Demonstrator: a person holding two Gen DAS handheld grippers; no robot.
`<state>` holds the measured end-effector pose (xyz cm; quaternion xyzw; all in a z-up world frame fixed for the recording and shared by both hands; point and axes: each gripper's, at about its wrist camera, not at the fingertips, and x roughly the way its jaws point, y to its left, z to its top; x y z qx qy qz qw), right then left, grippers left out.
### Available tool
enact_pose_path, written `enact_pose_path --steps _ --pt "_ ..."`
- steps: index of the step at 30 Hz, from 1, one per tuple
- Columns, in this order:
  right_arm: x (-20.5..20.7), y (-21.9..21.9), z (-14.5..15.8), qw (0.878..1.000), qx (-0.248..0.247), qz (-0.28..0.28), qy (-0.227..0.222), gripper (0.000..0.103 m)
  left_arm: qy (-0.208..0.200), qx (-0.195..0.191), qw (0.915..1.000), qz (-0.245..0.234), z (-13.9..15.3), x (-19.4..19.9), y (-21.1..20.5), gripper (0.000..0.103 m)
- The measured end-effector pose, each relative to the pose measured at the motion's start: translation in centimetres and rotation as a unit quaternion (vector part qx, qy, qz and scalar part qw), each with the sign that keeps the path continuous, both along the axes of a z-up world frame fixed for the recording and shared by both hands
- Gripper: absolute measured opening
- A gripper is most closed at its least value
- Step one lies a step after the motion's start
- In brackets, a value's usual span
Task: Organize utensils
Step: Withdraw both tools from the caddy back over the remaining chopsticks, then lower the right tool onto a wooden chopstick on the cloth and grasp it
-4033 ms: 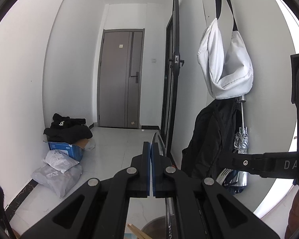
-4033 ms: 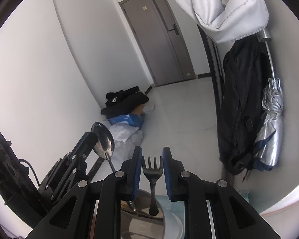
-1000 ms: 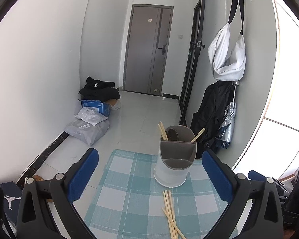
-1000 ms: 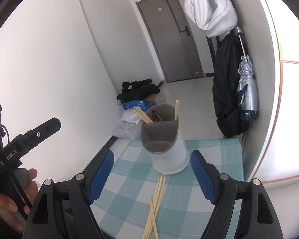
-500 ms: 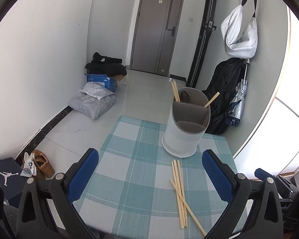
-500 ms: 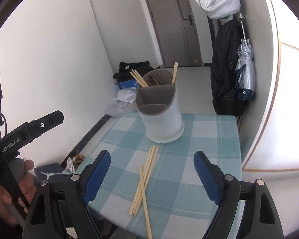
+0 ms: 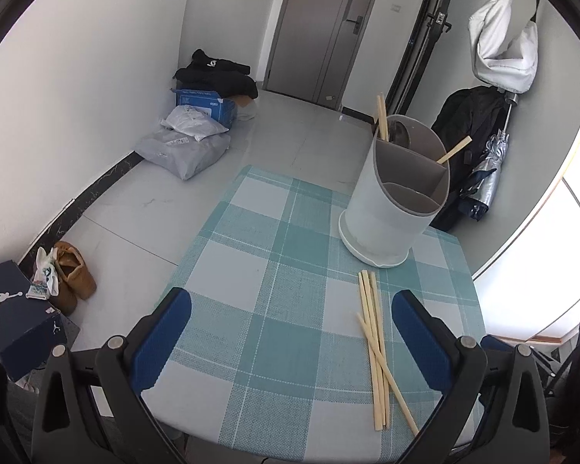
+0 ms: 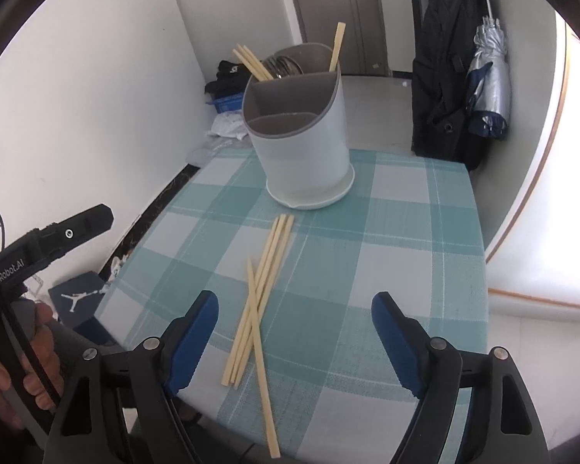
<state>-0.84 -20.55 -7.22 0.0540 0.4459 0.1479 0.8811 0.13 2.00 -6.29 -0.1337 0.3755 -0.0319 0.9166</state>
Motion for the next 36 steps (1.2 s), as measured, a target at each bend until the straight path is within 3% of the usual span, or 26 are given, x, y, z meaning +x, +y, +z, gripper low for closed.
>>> enact_pose_path --steps 4,9,15,18,20,24,26,36 --pt "1.9 1.5 -1.4 0.999 -0.020 0.022 0.034 0.067 0.015 -0.029 0.9994 0.015 -0.3 0.8 1.5 0.102" --pt "4.4 4.1 -2.5 0.995 -0.043 0.060 0.059 0.058 0.017 -0.038 0.9989 0.025 -0.1 1.3 2.4 0.102" --pt "6.8 8.1 -4.5 0.987 -0.086 0.109 0.084 0.037 0.027 -0.046 0.9977 0.040 -0.2 1.8 3.6 0.102" --pt "7.2 9.4 -5.0 0.983 -0.101 0.127 0.084 0.030 0.044 -0.039 0.9966 0.058 -0.5 2.2 4.2 0.102" --pt "7.2 10.1 -5.1 0.981 -0.115 0.135 0.080 0.020 0.044 -0.035 0.9961 0.068 -0.6 2.2 4.6 0.102" --pt "6.8 11.1 -5.3 0.975 -0.152 0.147 0.068 0.015 0.045 -0.038 0.9950 0.080 -0.6 2.2 5.1 0.102" --pt "6.5 11.3 -5.4 0.974 -0.163 0.147 0.060 0.007 0.046 -0.041 0.9950 0.079 -0.6 2.2 5.2 0.102" --pt "6.7 9.9 -4.6 0.982 -0.124 0.131 0.058 0.005 0.052 -0.030 0.9958 0.069 -0.9 2.3 4.7 0.102"
